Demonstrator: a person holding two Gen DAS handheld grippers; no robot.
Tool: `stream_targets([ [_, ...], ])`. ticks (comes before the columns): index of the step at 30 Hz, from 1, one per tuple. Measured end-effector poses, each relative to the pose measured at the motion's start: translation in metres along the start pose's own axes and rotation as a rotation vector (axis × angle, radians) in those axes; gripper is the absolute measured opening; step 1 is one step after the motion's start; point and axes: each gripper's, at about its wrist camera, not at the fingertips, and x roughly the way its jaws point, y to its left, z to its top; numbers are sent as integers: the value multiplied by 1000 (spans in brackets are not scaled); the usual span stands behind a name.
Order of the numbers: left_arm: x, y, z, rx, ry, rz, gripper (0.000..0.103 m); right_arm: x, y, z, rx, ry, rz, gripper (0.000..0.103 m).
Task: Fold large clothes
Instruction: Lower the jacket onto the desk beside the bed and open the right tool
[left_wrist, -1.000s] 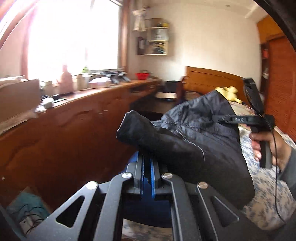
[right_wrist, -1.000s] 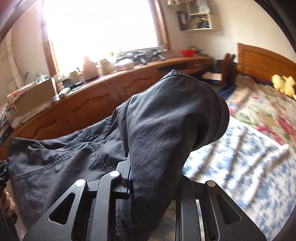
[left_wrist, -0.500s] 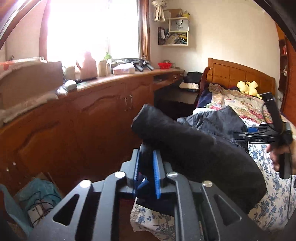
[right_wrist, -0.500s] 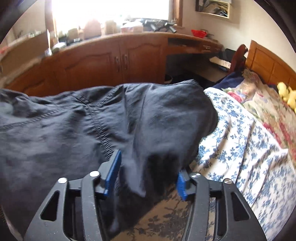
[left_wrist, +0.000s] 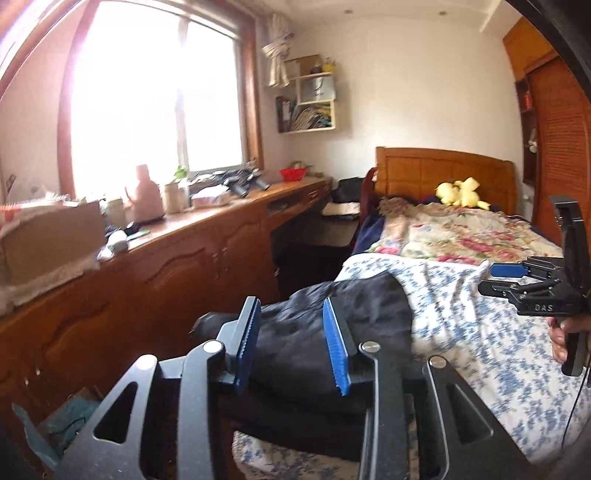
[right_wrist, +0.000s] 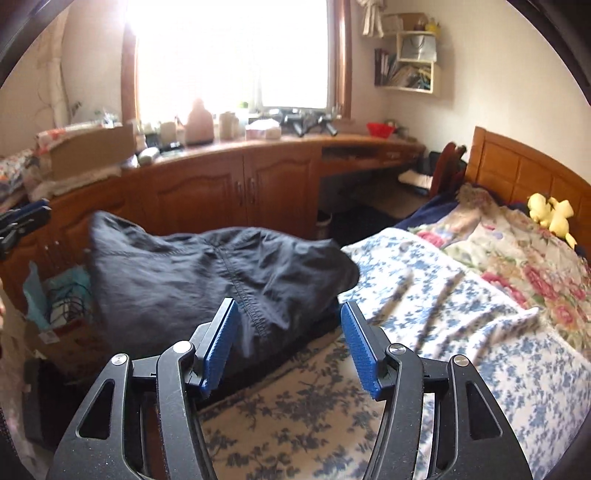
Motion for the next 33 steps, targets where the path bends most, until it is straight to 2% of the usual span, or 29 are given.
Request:
stream_targets([
  [1, -3, -7, 4, 5, -6, -11, 35, -8, -1, 0, 0, -8, -1, 61],
  [2, -6, -15, 7, 9, -13, -28, 35, -34, -7, -3, 3, -34, -8, 62],
  [10, -24, -79, 21, 42, -54, -170, 39, -97, -30, -18, 29, -76, -36, 66],
  [12, -29, -98, 22, 52, -62, -207, 44, -111, -37, -26, 33, -82, -51, 67],
  [14, -34, -116, 24, 65, -69, -232, 54, -126, -43, -37, 40, -87, -63, 69],
  [15, -37, -128, 24, 80, -73, -246, 54, -131, -46, -40, 43, -88, -66, 69],
  [21, -49, -174, 24, 116, -76, -293, 55, -166, -61, -70, 68, -107, -71, 77],
  [23, -50, -189, 21, 117, -67, -319, 55, -174, -65, -79, 80, -112, -72, 83],
  [25, -49, -202, 17, 130, -44, -310, 55, -180, -69, -89, 91, -116, -83, 86],
  [26, -46, -212, 14, 143, -24, -289, 55, -187, -73, -101, 104, -122, -94, 86],
  [29, -44, -231, 0, 150, 2, -319, 55, -193, -78, -114, 121, -128, -116, 86],
  [32, -42, -249, -16, 134, 21, -319, 55, -207, -88, -142, 148, -129, -154, 86],
  [33, -41, -255, -22, 129, 32, -318, 55, -207, -88, -142, 148, -129, -154, 86],
])
